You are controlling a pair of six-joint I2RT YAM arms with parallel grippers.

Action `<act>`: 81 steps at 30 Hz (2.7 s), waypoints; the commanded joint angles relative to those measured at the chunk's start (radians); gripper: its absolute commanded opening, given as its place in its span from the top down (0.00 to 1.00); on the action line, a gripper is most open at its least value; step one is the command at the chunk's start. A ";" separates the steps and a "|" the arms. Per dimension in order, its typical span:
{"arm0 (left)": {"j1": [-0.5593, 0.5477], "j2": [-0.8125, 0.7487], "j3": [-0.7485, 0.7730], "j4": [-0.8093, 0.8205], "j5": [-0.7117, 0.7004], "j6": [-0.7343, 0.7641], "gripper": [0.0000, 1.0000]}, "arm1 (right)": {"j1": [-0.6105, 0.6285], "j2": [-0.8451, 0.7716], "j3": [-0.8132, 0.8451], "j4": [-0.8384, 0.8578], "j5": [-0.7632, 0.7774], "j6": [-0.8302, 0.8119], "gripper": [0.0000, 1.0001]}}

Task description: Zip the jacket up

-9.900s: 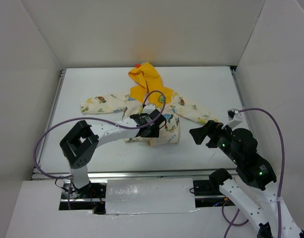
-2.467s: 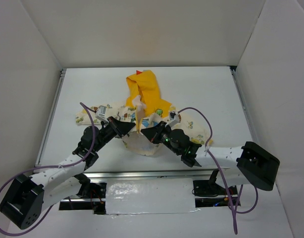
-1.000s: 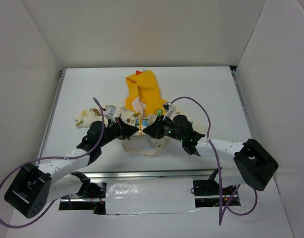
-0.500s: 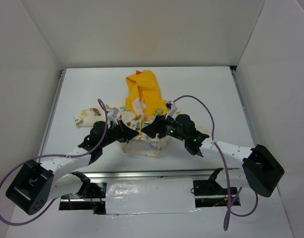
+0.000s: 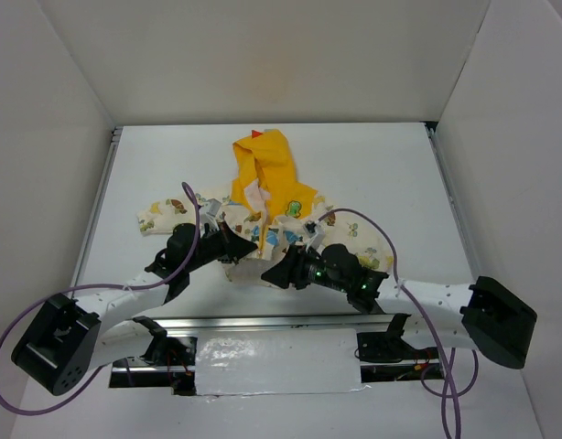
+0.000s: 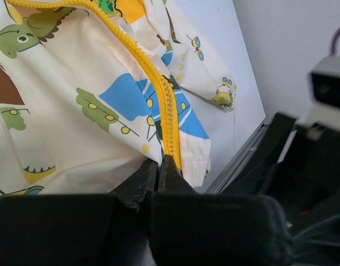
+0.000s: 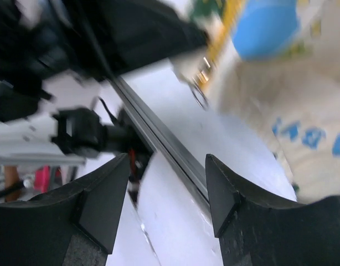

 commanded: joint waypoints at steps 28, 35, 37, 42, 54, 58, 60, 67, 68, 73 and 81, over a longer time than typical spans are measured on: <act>-0.004 0.052 0.031 0.153 0.074 -0.045 1.00 | 0.067 0.332 0.022 0.439 0.204 -0.038 0.55; -0.003 0.048 0.028 0.152 0.067 -0.040 1.00 | 0.067 0.323 0.001 0.439 0.222 0.025 0.65; -0.004 0.048 0.025 0.153 0.067 -0.040 1.00 | 0.067 0.320 -0.004 0.439 0.233 0.039 0.68; -0.004 0.048 0.024 0.153 0.070 -0.035 1.00 | 0.067 0.321 0.012 0.396 0.251 0.082 0.77; -0.003 0.051 0.031 0.147 0.122 0.035 1.00 | 0.070 0.208 0.155 -0.003 0.265 0.223 1.00; -0.004 0.067 0.022 0.176 0.163 0.063 1.00 | 0.056 0.177 0.228 -0.205 0.249 0.245 1.00; -0.004 0.075 0.010 0.210 0.189 0.063 1.00 | 0.031 0.162 0.237 -0.227 0.219 0.258 1.00; -0.004 0.041 -0.010 0.221 0.183 0.069 1.00 | -0.021 0.154 0.260 -0.278 0.067 0.285 1.00; -0.004 0.037 -0.009 0.216 0.182 0.070 1.00 | -0.022 0.153 0.260 -0.282 0.063 0.286 0.98; -0.004 0.002 -0.007 0.193 0.168 0.084 1.00 | -0.027 0.143 0.255 -0.305 0.040 0.364 1.00; -0.004 -0.031 -0.021 0.193 0.172 0.096 1.00 | -0.032 0.162 0.435 -0.632 0.070 0.527 1.00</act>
